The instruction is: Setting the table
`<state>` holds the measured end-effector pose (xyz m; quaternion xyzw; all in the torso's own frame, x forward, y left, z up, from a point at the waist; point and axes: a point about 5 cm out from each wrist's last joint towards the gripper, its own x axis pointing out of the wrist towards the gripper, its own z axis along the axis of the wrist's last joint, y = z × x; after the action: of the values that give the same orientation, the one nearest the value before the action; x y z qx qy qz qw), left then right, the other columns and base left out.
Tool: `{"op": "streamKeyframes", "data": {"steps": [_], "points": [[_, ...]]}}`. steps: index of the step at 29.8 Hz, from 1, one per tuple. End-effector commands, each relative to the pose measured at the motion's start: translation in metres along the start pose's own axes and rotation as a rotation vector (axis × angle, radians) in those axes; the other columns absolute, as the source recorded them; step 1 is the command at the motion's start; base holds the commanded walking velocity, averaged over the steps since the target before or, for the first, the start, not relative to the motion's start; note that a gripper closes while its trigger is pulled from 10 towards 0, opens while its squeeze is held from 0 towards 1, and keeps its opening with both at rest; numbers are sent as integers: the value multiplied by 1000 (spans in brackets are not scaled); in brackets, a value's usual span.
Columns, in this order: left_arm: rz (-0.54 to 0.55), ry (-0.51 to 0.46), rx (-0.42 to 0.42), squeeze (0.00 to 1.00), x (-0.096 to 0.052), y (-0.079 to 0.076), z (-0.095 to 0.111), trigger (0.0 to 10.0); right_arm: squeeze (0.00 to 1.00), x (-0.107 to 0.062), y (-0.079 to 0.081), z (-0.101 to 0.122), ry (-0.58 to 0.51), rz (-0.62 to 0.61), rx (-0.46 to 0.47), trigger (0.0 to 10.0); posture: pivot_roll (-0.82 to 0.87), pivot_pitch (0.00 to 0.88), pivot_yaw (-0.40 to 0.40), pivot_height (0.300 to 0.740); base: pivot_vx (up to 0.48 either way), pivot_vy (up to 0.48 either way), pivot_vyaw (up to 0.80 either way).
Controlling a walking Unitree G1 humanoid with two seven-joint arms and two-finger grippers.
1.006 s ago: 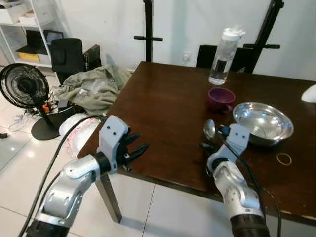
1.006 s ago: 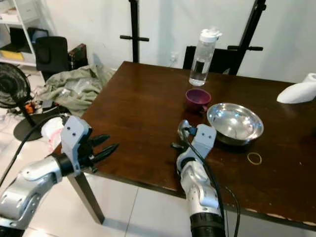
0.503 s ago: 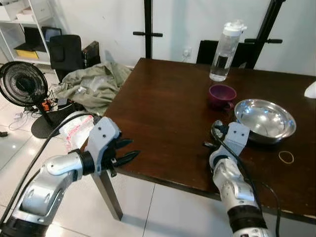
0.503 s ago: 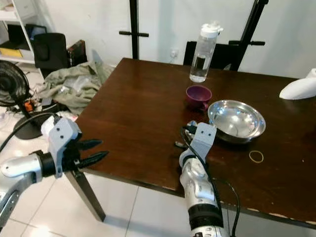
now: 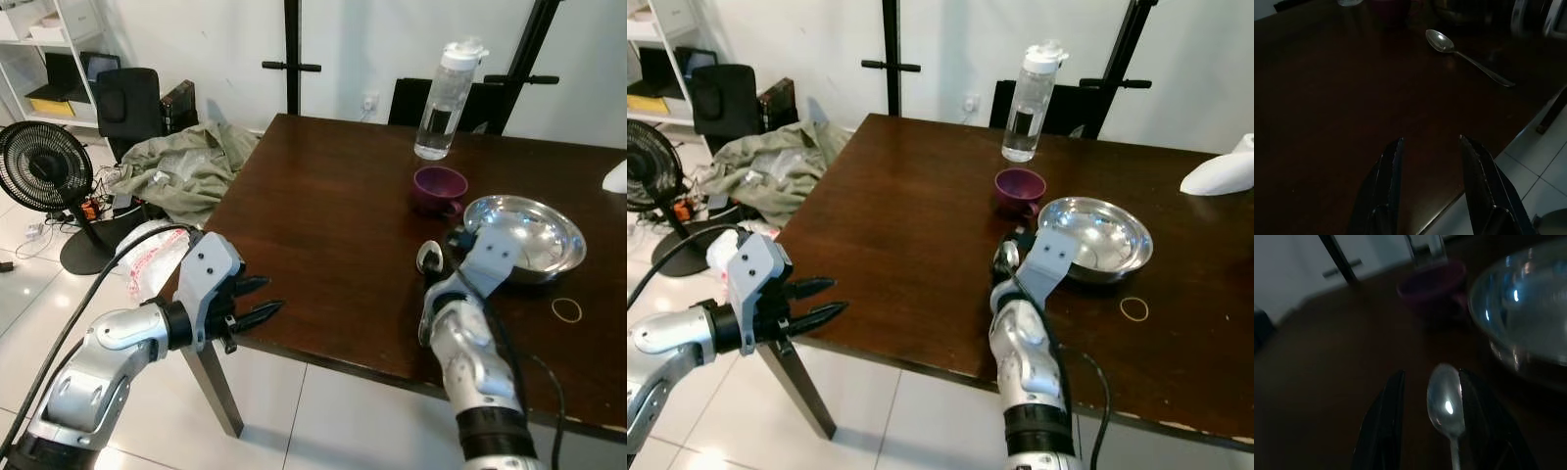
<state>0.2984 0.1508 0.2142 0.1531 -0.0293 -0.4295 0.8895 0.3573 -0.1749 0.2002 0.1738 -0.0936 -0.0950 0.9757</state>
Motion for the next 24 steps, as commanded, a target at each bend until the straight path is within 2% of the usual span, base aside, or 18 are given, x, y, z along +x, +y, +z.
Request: {"op": "streamKeyframes", "data": {"steps": [1, 2, 5, 6, 8, 13, 14, 15, 17, 18, 19, 20, 21, 24], "points": [[-15, 12, -18, 0, 0, -5, -5, 10000, 0, -4, -4, -5, 26, 2, 16, 10000, 101, 137, 99, 740, 0, 0, 0], [-13, 10, -23, 0, 1, -6, -5, 10000, 0, -9, -2, 1, 7, 34, 19, 10000, 95, 134, 97, 740, 0, 0, 0], [18, -6, -42, 0, 6, -10, -7, 10000, 0, -36, 10, 21, -56, 268, 6, 10000, 95, 134, 97, 740, 0, 0, 0], [18, -6, -42, 0, 6, -10, -7, 10000, 0, -36, 10, 21, -56, 268, 6, 10000, 95, 134, 97, 740, 0, 0, 0], [81, -18, -48, 0, 11, -8, -9, 10000, 0, -52, 14, 32, -115, 367, -32, 10000, 76, 130, 104, 740, 0, 0, 0], [108, -21, -49, 0, 12, -7, -9, 10000, 0, -56, 15, 35, -137, 386, -49, 10000, 76, 130, 105, 740, 0, 0, 0], [329, -63, -67, 0, 18, 6, -5, 10000, 0, -59, 14, 47, -254, 344, -128, 10000, 78, 123, 113, 740, 0, 0, 0], [329, -63, -67, 0, 18, 6, -5, 10000, 0, -59, 14, 47, -254, 344, -128, 10000, 78, 123, 113, 740, 0, 0, 0], [490, -98, -81, 0, 18, 15, 2, 10000, 0, -61, 22, 51, -294, 363, -148, 10000, 79, 121, 115, 740, 0, 0, 0], [539, -109, -84, 0, 16, 18, 5, 10000, 0, -66, 31, 48, -279, 424, -154, 10000, 89, 118, 118, 740, 0, 0, 0], [571, -116, -80, 0, 13, 20, 8, 10000, 0, -70, 40, 43, -250, 477, -141, 10000, 99, 114, 119, 740, 0, 0, 0], [571, -116, -80, 0, 13, 20, 8, 10000, 0, -70, 40, 43, -250, 477, -141, 10000, 99, 114, 119, 740, 0, 0, 0], [612, -118, -73, 0, 9, 22, 11, 10000, 0, -78, 50, 32, -200, 531, -105, 10000, 121, 114, 125, 740, 0, 0, 0], [629, -99, -56, 0, 5, 21, 8, 10000, 0, -84, 57, 19, -146, 547, -52, 10000, 138, 116, 123, 740, 0, 0, 0]]}}
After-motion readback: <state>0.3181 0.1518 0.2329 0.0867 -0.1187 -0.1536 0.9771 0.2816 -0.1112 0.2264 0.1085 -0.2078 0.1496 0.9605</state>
